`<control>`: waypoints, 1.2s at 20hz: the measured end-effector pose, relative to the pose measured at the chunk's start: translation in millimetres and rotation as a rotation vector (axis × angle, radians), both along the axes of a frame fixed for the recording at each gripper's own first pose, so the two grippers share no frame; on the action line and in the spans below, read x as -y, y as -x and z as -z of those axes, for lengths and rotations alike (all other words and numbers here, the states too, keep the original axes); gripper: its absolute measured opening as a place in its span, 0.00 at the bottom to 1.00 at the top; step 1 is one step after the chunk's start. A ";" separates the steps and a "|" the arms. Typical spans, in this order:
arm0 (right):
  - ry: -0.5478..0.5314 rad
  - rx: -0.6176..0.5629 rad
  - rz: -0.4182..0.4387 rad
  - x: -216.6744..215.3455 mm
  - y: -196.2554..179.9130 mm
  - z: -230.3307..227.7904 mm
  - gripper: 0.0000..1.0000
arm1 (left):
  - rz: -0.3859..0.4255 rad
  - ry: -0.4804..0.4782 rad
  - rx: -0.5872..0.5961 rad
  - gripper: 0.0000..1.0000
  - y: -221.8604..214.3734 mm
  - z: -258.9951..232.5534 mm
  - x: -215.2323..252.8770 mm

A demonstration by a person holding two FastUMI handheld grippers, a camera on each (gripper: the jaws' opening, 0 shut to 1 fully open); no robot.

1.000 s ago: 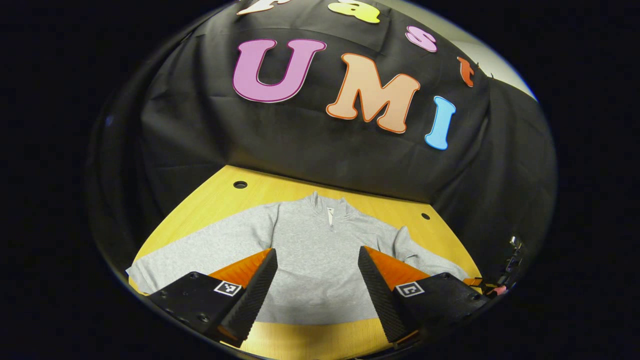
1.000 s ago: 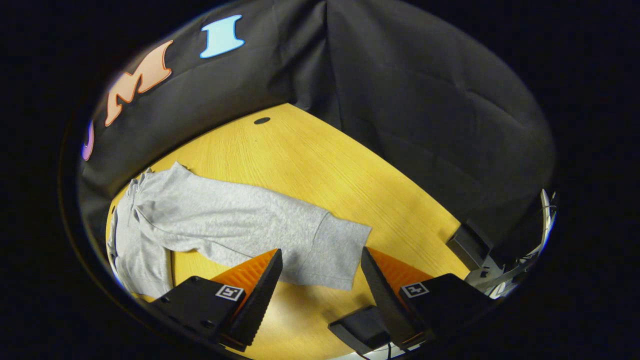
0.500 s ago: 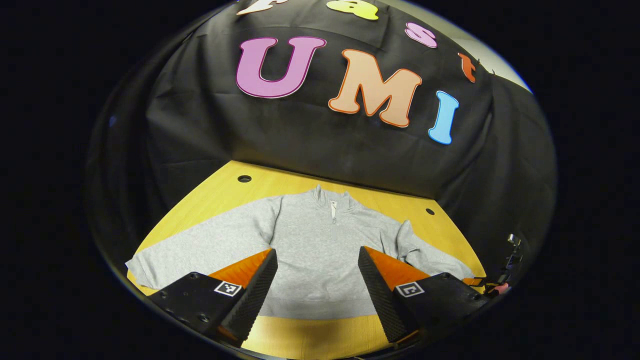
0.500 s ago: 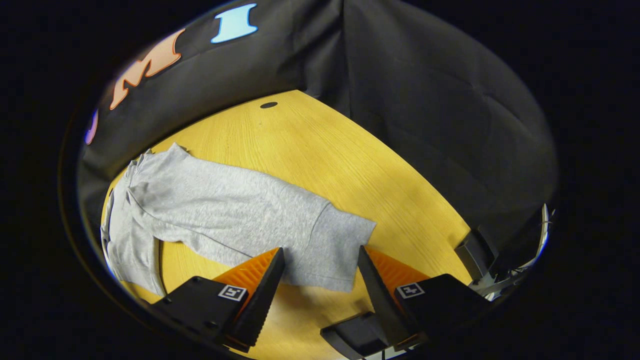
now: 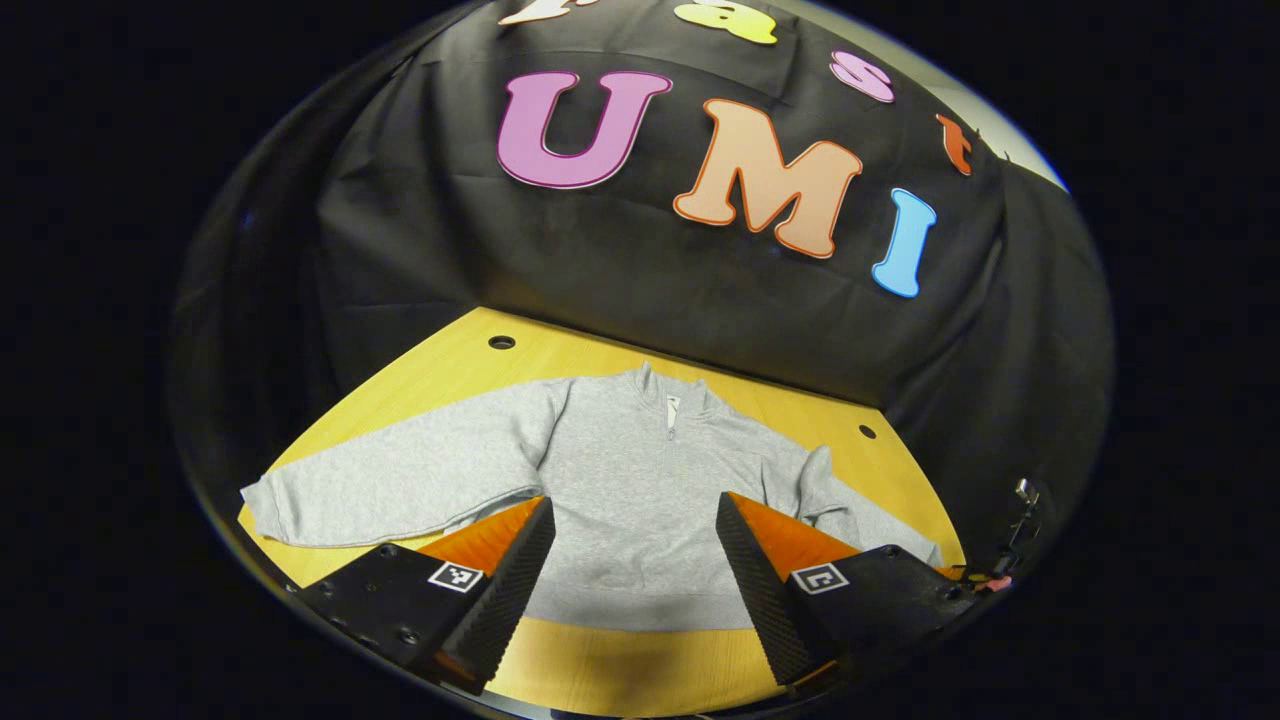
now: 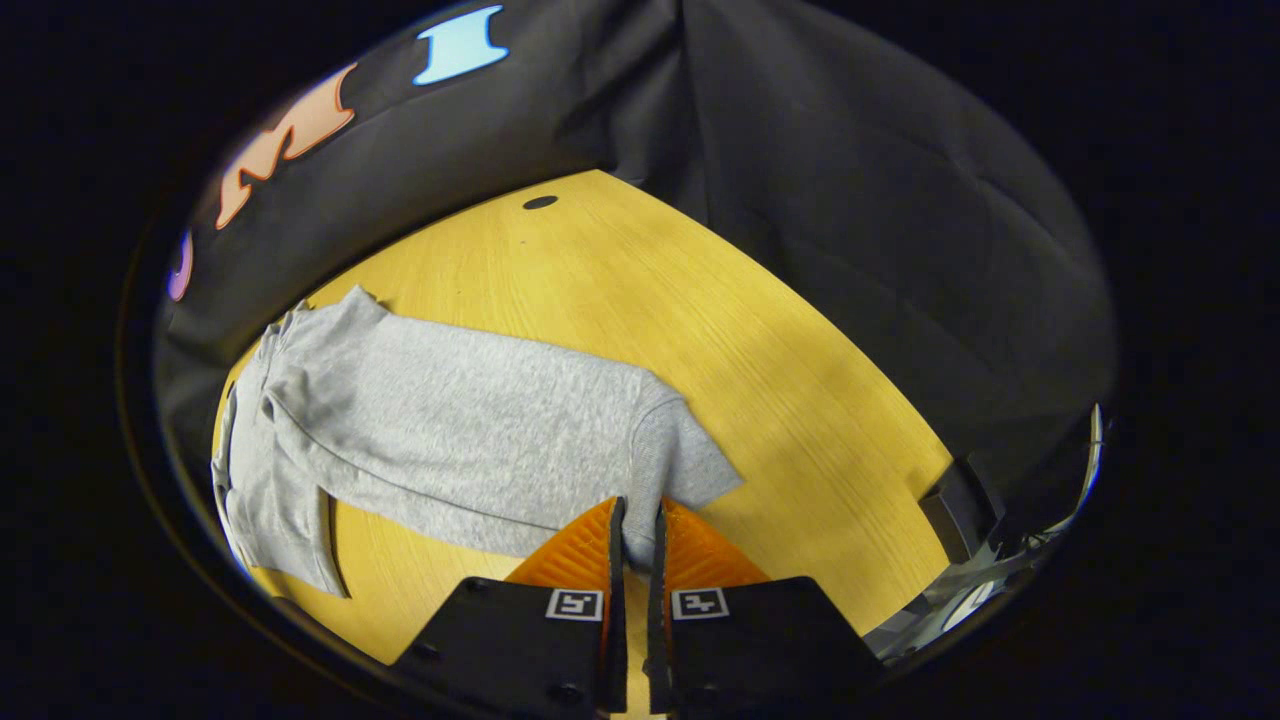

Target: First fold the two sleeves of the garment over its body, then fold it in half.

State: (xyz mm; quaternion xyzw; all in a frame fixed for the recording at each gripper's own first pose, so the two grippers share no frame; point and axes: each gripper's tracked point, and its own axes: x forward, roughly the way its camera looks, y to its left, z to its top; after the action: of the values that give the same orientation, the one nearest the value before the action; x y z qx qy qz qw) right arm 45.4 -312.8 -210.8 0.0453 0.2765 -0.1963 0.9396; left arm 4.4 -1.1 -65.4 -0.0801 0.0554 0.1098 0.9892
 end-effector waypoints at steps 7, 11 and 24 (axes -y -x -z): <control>-0.013 -0.007 0.012 -9.4 -0.2 -2.3 0.06 | -0.052 -0.052 -0.019 0.95 17.6 10.7 -14.3; 0.005 0.058 0.003 -34.5 -1.2 -25.5 0.06 | -0.029 -0.071 -0.060 0.95 24.3 20.0 -31.5; 0.070 0.242 -0.316 -286.4 -50.1 -116.5 0.06 | 0.018 -0.079 -0.100 0.95 54.3 27.2 -125.5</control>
State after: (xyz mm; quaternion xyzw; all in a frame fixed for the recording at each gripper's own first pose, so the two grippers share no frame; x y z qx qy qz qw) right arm 95.5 -26.4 -94.4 -0.0081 0.1585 -0.0492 0.9861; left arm -49.9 124.4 -92.7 -0.0348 0.1012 0.1071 0.9885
